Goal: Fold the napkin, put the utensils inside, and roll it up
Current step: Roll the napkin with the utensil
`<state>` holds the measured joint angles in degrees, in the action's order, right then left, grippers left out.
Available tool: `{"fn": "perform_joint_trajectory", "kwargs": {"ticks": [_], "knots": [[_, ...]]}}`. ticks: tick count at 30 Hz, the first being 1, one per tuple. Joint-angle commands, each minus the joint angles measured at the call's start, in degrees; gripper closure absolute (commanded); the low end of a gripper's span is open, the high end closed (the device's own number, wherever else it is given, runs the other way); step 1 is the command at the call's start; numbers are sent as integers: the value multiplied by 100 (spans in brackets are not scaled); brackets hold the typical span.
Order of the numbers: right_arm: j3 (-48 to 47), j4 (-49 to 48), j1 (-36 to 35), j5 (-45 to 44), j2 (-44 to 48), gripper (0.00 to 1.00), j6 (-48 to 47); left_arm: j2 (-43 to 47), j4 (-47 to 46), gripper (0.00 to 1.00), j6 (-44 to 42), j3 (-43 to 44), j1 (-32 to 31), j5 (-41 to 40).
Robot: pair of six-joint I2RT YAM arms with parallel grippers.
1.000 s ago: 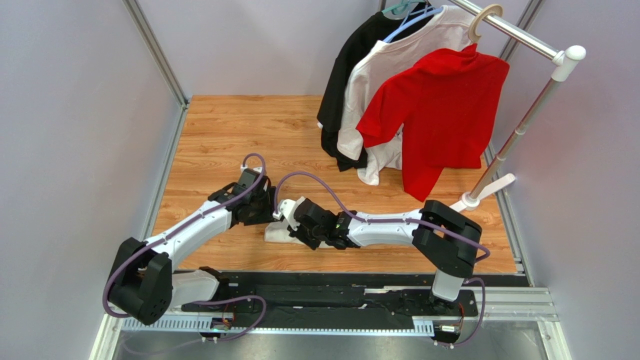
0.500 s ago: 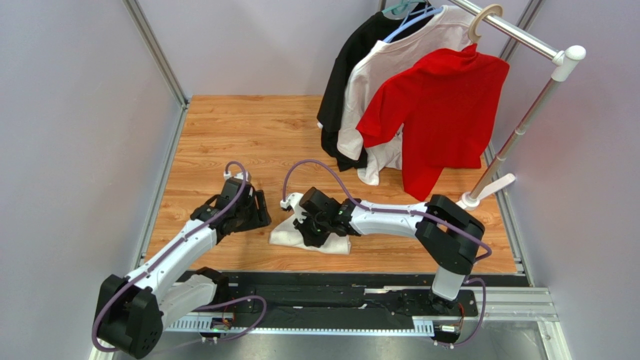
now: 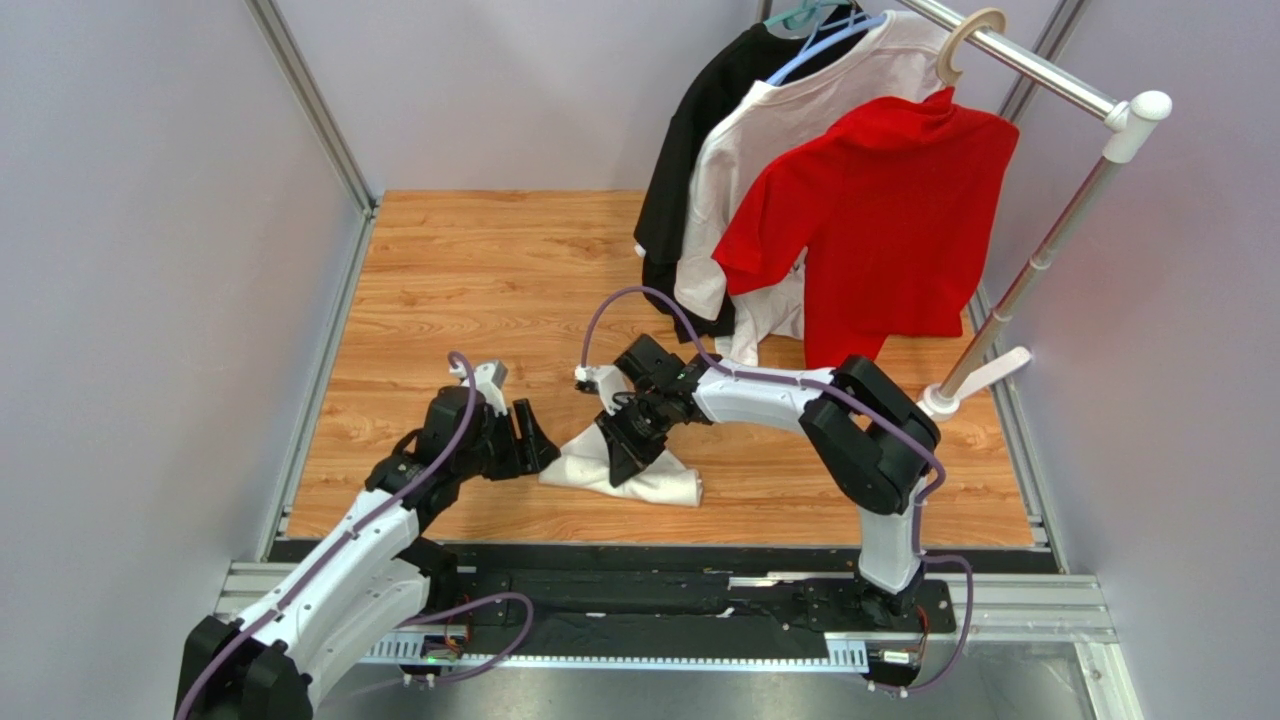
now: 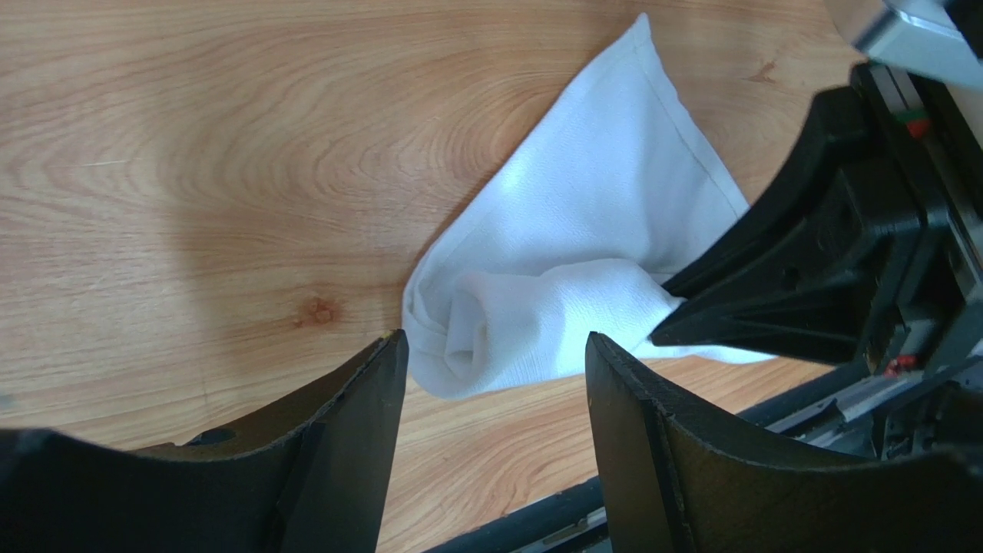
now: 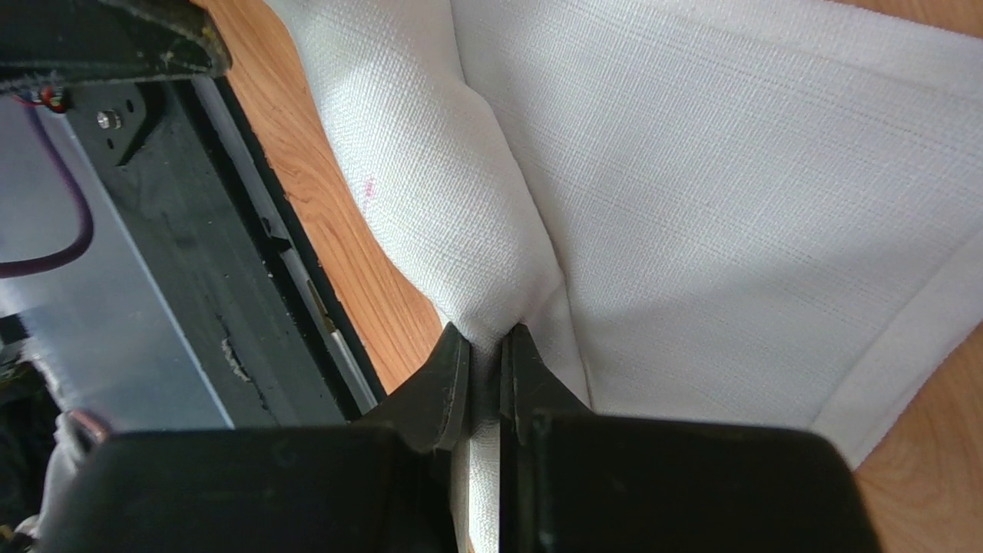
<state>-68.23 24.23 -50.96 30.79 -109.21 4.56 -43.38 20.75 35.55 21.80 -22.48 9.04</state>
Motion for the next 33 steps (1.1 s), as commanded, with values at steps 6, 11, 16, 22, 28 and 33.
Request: {"fn": "perform_joint_trajectory", "kwargs": {"ticks": [6,11,16,22,28,33], "knots": [[-313,996,455,595,-1023,100,-429,-65,-827,33,74,-264,16,458],[-455,1075,578,885,-1278,100,-614,-391,-1091,35,136,-264,16,406],[-577,1128,666,1052,-1577,100,-649,-820,-1425,39,215,-229,16,511],[-648,1110,737,1044,-1639,100,-649,-1260,-1636,55,216,-150,16,617],[-630,1084,789,842,-1358,78,-553,-1603,-1215,100,5,113,15,441],[-552,1005,807,543,-771,41,-334,-1990,-600,100,-197,570,16,55]]}}
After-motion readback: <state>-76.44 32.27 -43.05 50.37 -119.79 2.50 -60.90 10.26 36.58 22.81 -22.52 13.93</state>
